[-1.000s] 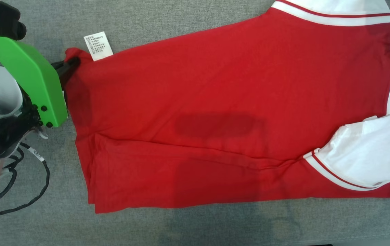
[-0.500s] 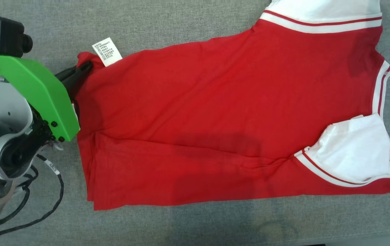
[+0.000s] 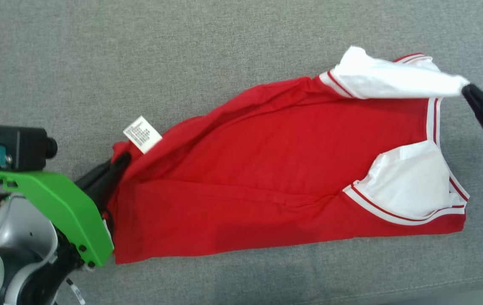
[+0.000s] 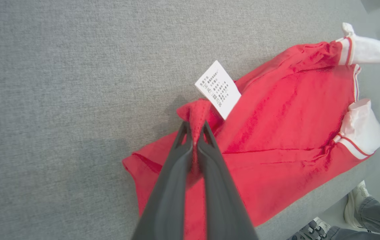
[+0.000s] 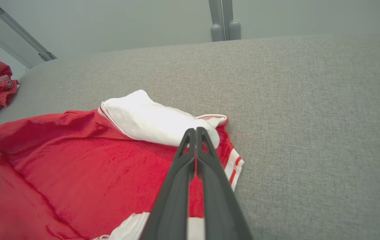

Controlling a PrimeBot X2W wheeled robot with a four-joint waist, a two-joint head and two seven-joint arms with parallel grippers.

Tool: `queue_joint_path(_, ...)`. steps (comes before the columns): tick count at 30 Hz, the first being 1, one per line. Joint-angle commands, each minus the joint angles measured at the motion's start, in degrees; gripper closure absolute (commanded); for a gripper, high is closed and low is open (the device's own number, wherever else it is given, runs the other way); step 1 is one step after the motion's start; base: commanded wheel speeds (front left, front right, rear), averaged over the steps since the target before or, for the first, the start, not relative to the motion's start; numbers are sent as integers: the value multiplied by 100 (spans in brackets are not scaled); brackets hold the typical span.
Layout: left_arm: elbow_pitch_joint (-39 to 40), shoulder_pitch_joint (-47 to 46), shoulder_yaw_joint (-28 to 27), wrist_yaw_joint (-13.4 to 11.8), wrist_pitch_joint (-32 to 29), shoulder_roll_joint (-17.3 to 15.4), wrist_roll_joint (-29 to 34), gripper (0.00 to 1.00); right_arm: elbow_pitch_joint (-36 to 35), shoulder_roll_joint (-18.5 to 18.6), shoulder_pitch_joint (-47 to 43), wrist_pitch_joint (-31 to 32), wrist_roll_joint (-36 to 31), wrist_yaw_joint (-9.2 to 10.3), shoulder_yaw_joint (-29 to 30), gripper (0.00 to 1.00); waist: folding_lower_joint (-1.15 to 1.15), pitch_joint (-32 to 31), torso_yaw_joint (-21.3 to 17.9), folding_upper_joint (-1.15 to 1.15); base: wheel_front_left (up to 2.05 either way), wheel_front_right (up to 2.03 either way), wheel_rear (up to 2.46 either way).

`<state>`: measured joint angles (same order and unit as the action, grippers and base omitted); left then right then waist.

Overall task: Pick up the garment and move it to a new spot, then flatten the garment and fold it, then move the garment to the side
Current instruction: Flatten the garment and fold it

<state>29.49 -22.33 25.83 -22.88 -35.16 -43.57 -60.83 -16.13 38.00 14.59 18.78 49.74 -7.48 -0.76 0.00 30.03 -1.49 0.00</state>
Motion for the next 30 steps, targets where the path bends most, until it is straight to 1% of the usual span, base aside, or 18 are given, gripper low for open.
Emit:
queue_joint_path(1,140,328,-35,-61,133,-5,-34,100,-128,-89,-333,-100,-55,-2,84,100,0,-182,-123,0,0,0,0)
queue_joint_path(3,290,810,2,-99,344,-26,-8,100,-290,-242,-863,-159,-98,-2,171,100,0,-321,-133,0,0,0,0)
queue_joint_path(6,356,1166,50,-91,513,49,-76,100,-345,-382,-1267,-176,-106,-2,256,100,0,-433,-109,0,0,0,0)
queue_joint_path(9,359,1380,130,-35,603,87,-79,100,-331,-429,-1550,-189,-202,-2,351,100,0,-498,-49,0,0,0,0)
queue_joint_path(13,299,1524,100,-15,720,160,-141,100,-461,-556,-1850,-150,-206,-2,500,100,0,-594,57,0,0,0,0)
queue_joint_path(18,89,1646,29,24,815,204,-260,100,-575,-594,-2222,134,-181,-2,453,100,0,-649,130,0,0,0,0)
queue_joint_path(27,-197,1752,42,156,902,260,-338,100,-619,-633,-2601,519,-122,-2,507,100,0,-709,124,0,0,0,0)
queue_joint_path(30,-328,1772,-22,156,952,271,-364,100,-687,-680,-2614,576,-59,-2,684,100,0,-749,93,0,0,0,0)
